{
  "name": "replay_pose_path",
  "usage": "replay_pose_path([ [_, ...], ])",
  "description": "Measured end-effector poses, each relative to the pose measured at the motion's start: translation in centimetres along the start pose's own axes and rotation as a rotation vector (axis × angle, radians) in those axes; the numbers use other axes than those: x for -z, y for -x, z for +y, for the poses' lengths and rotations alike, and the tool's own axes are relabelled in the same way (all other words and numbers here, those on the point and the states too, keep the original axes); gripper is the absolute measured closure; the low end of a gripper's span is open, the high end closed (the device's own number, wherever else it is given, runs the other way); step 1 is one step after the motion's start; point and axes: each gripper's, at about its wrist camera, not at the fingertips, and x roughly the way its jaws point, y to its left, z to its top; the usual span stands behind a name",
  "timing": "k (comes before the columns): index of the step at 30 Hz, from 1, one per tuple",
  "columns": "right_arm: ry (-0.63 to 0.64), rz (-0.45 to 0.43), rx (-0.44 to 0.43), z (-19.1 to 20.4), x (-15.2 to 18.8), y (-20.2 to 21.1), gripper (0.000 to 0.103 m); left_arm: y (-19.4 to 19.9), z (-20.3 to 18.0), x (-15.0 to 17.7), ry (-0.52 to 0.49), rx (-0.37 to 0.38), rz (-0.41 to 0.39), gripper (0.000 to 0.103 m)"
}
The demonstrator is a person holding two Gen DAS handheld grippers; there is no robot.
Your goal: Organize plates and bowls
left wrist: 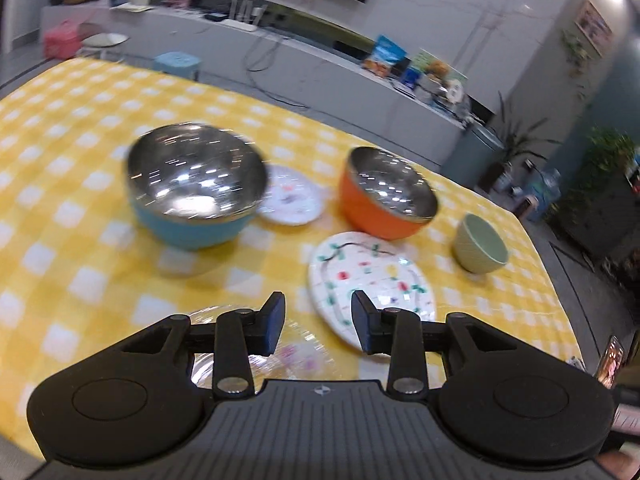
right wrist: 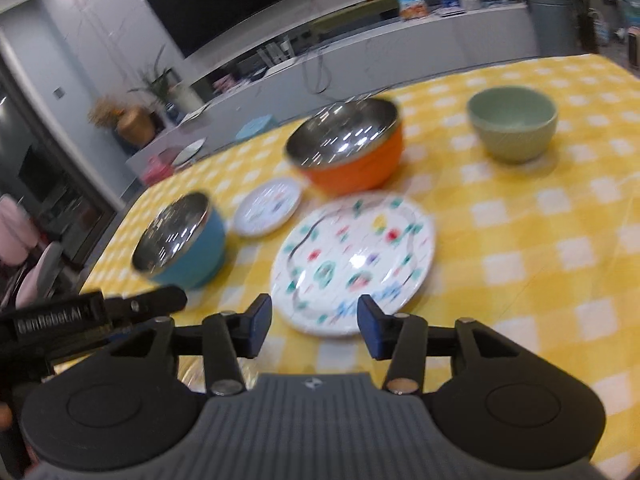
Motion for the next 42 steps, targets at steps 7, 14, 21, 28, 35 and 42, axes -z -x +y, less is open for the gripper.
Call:
replay_pose_path([
  [7,0.005,-0.033,0.061,-1.8,-3.3,-1.3,0.052,-3.2,-1.3,-0.6,0.023,0.049,0.029,0.062],
  [14,0.033,-0.072,0.085,-3.6,-2.6,-2.6,0.042,-6.2,-0.8,-0.8,-0.006,0.043,0.059,0.059],
  [21,-0.094,-0.018,0.089,-6.3,-2.9,-3.7,0.054,-7.9,-0.5,-0.9,0.008,0.057,0.075,0.058],
  [28,-0.186,-0.016,0.081,-7.7,-2.8,-4.1,0.074,-8.8,0.9,-0.9,0.055,0.072,0.091,0.056],
  [35,-0.201,0.003,0.048,-7.9,-2.5,-5.0,0.075,-9.8,2.0,-0.6,0.087,0.088,0.107,0.056],
  [42,-0.178,0.015,0.037,-7.5,-2.4,-5.6,0.088,-10.3,2.5,-0.9,0.094,0.111,0.089,0.066],
])
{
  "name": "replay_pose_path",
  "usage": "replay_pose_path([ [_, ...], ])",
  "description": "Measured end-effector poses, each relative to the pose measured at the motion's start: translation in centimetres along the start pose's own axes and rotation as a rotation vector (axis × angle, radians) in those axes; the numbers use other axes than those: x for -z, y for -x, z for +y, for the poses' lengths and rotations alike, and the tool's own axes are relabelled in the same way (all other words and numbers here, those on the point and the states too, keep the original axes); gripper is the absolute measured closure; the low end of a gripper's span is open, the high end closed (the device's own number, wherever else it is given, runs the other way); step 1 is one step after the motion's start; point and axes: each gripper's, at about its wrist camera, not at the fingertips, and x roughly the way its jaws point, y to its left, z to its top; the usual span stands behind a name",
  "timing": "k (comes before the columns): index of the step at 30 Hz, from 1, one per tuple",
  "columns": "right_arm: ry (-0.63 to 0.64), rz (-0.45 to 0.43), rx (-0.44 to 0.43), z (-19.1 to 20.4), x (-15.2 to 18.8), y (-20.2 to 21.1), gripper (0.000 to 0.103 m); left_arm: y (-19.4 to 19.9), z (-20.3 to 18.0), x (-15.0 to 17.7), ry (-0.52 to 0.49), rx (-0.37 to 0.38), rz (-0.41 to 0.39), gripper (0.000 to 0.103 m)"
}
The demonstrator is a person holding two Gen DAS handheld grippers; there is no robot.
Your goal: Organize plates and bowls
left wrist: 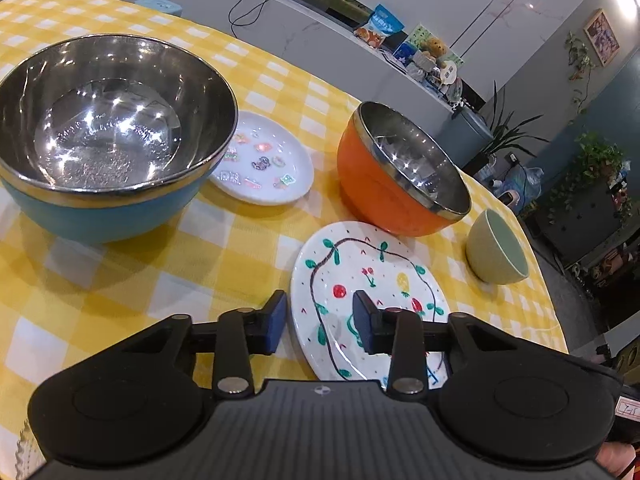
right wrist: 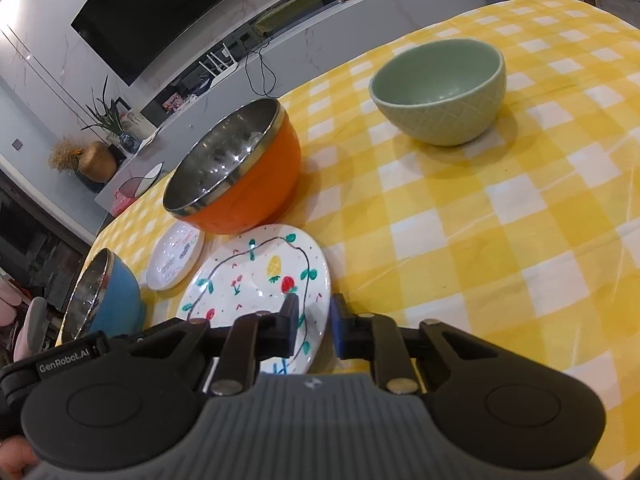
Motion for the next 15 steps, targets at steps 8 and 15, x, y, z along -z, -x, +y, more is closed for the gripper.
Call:
replay_pose_path([
  [8,-0.028,-0.015,-0.01,-0.63,-0.08,-0.04,0.096,-0.11,0.22,0.04,-0.023,-0.013,-0.019,0.084],
  [15,-0.04,-0.006,-0.007,-0.62,-0.04,0.29,0.096,0.27,-0.12,0.15,-0.049,-0.016,-0.012,0.085],
])
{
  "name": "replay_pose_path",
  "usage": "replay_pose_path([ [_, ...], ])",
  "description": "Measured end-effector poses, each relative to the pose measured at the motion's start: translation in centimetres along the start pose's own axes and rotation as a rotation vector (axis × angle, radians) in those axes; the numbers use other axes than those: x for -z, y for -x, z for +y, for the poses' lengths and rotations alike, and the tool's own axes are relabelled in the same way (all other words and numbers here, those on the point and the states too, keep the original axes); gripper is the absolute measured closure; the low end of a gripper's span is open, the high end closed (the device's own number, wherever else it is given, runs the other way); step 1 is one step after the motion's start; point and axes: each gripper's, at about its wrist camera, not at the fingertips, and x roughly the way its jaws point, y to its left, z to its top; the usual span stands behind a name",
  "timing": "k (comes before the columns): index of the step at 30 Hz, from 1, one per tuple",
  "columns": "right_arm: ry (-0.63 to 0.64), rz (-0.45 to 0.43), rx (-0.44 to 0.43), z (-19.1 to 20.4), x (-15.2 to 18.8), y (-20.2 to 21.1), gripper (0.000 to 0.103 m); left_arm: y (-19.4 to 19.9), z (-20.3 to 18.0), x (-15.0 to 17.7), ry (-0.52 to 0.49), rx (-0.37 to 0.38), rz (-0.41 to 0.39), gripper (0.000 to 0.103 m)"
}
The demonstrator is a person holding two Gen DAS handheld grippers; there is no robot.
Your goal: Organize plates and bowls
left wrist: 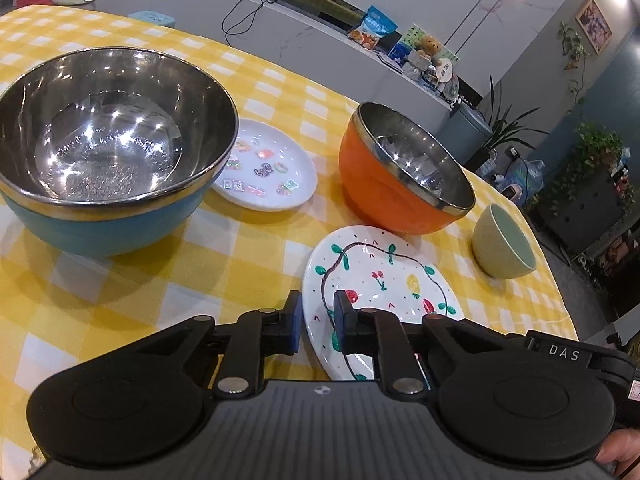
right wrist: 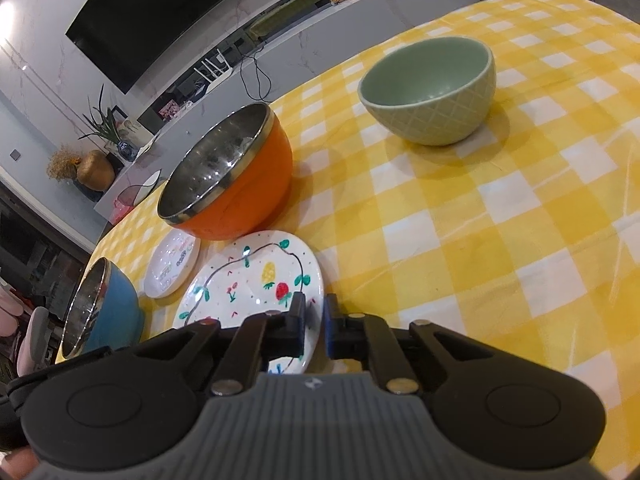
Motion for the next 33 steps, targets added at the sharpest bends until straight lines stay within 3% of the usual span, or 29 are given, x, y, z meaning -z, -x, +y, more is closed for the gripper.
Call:
replay_pose_path([
  [8,-0.032,0.013,-0.024,0.2,0.5,1.5,0.096,2.6,-1.0,-0.2,-0.003,-0.02,0.002,0.085],
  [15,-0.066,0.067,-0.099,0.5,2.3,3.3,0.096,6.5,-1.3,0.5,0.015,-0.061,-0.008,0.085],
  [24,0.0,0.138,-0.195,3.6,5.4,4.5,0.096,12.1,0.2,2.2,0.047,-0.157,-0.013,0.085],
  [33,0.103,0.171,-0.224,6.5,7.6,4.1,0.096,13.6,3.1,3.9,0.125,-0.224,0.007,0.085],
])
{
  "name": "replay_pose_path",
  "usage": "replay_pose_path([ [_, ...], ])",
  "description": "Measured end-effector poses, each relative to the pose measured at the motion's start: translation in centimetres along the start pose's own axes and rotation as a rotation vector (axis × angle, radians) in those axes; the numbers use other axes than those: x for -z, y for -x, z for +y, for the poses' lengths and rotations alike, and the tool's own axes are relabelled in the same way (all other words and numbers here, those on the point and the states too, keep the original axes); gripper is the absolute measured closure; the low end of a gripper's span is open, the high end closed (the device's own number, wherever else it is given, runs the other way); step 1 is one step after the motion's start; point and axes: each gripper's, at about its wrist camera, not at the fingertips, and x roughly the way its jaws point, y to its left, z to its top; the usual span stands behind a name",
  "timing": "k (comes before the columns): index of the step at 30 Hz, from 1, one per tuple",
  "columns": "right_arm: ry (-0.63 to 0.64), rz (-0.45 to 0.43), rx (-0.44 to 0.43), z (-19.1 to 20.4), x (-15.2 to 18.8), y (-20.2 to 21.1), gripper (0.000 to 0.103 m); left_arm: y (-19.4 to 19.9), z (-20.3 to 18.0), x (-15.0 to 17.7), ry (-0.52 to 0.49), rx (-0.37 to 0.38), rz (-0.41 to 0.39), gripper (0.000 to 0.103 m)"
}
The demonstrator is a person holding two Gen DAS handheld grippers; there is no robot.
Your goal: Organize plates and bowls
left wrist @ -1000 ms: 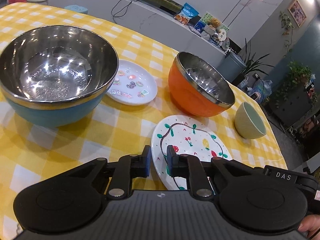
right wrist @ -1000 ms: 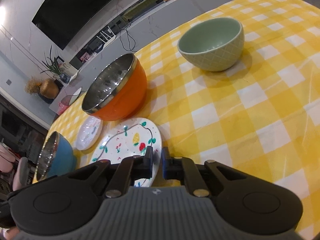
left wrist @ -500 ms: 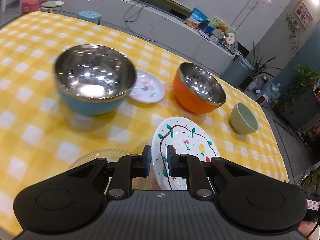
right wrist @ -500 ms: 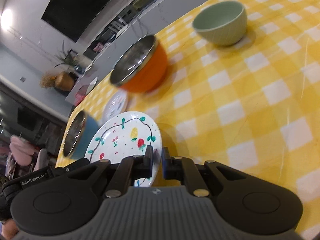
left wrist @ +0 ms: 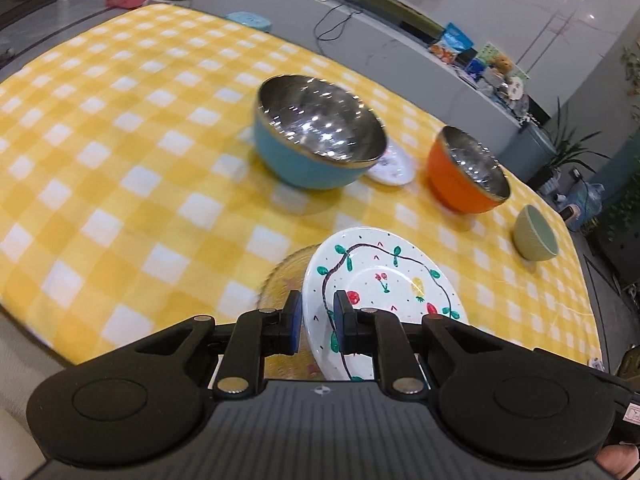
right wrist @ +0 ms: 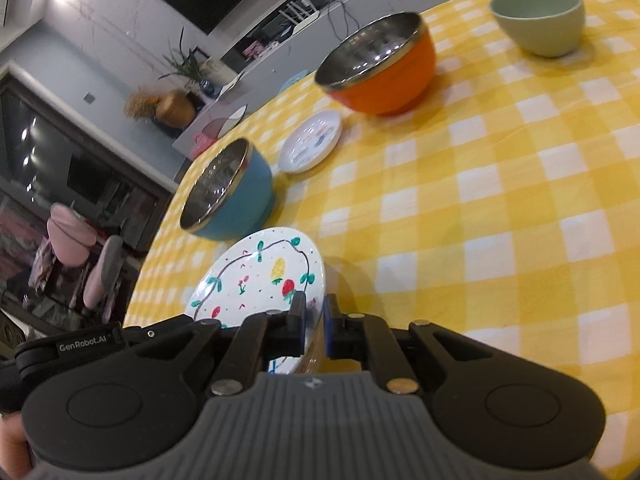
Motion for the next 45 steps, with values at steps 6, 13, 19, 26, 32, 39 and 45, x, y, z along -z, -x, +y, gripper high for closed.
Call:
replay_pose_path([
  [6,0.049,0.019,0.008,0.5,0.2,-1.0,0.096,-0.3,1.2,0.5,0.033,-0.019,0.016,0.085],
  [13,0.113,0.032,0.028,1.5,0.7,-2.2,0.096,-0.4,2.4,0.7,0.084,-0.034,0.018,0.085],
  [19,0.134,0.024,0.037,1.6,0.7,-2.3,0.096,-0.7,2.4,0.8,0.082,-0.042,0.034,0.085],
  [26,0.179,0.021,0.056,2.3,0.8,-2.4,0.096,-1.0,2.4,0.8,0.084,-0.068,0.049,0.085],
  [32,0.23,0.016,0.085,3.0,1.0,-2.7,0.095,-1.3,2.5,0.9,0.087,-0.085,0.062,0.085],
  [39,0.277,-0.007,0.127,3.5,1.0,-2.7,0.095,-1.3,2.1,0.9,0.057,-0.075,0.062,0.085],
  [45,0.323,-0.01,0.172,4.0,1.2,-2.7,0.096,-1.8,1.6,1.0,0.021,-0.092,0.073,0.085],
])
